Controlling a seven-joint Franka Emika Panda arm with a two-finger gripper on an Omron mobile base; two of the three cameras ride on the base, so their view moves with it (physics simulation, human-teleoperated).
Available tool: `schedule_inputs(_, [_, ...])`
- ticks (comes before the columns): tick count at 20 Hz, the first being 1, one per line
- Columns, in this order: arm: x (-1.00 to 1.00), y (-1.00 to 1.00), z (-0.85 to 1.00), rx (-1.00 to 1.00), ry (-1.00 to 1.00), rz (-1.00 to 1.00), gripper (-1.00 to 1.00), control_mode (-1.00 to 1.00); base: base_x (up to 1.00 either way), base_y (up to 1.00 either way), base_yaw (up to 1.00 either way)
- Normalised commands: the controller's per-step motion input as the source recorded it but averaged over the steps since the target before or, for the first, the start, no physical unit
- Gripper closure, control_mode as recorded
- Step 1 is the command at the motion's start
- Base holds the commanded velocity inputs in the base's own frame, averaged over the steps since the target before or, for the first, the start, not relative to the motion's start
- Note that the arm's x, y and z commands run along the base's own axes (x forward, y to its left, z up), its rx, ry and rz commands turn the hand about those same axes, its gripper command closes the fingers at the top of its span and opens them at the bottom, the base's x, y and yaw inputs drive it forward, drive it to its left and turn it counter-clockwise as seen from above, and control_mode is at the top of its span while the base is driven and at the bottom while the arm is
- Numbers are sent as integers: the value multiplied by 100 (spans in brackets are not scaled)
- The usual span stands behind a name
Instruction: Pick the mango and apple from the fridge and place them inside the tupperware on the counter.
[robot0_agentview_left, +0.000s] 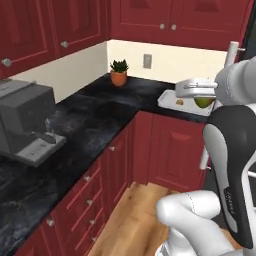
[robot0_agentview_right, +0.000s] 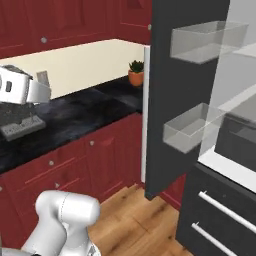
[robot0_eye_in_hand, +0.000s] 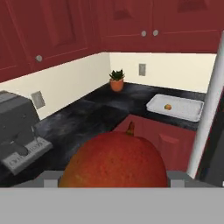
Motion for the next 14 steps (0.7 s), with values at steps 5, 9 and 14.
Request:
schedule_inputs(5, [0,0,0,0,0,0,100,100,93,42,-45])
schedule_inputs(9, [0,0,0,0,0,0,100,100,82,32,-73])
schedule_inputs(14, [0,0,0,0,0,0,100,100,89,35,-73])
